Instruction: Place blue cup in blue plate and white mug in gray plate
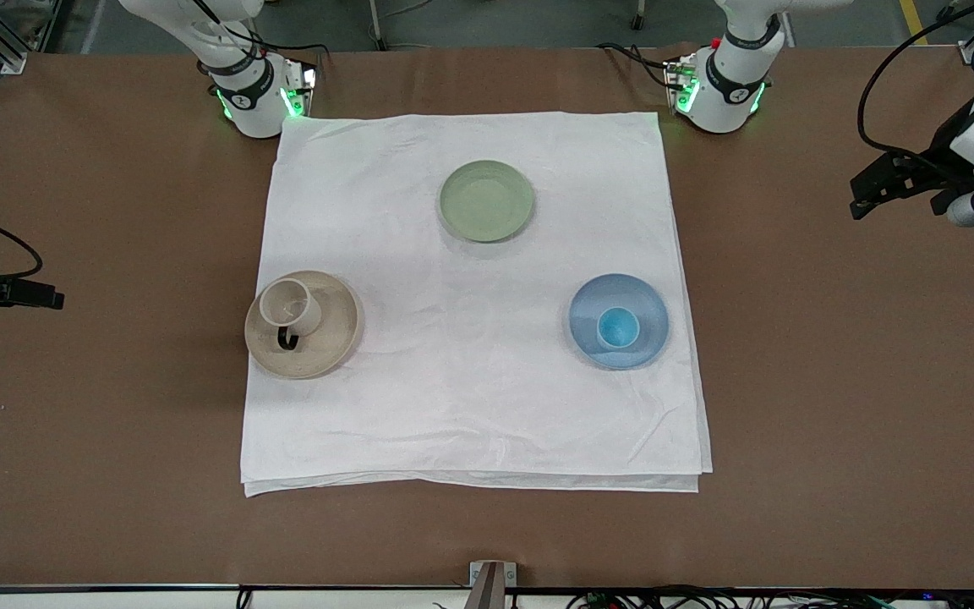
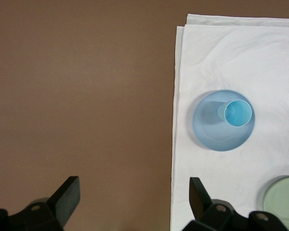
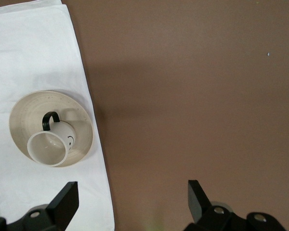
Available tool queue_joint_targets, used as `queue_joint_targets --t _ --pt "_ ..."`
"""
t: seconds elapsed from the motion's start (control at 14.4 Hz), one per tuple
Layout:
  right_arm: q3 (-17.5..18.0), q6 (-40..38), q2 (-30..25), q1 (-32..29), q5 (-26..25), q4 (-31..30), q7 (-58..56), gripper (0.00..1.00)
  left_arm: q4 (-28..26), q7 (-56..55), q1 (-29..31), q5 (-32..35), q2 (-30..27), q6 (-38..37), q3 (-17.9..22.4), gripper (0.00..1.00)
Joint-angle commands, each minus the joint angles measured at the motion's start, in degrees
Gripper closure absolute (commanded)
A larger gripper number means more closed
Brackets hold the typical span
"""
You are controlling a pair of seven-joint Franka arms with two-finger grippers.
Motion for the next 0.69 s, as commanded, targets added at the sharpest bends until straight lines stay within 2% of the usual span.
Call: queue_joint_targets --t 0.0,0.28,0.62 --pt "0.67 -3.47 -1.94 -1.13 0.75 0.25 -0.20 0.00 0.04 0.53 -0.33 -1.09 0.08 1.38 -0.09 0.00" --pt "0.75 -5.94 -4.32 -0.79 1.54 -0.28 -0.03 0.00 -0.05 0.53 0.02 -1.09 0.08 1.47 -1.32 0.00" --pt "0.75 -1.57 -11.24 0.79 1.19 -8.43 -0.20 0.00 -0.14 1.22 0.11 -1.00 0.00 1.47 -1.41 0.00"
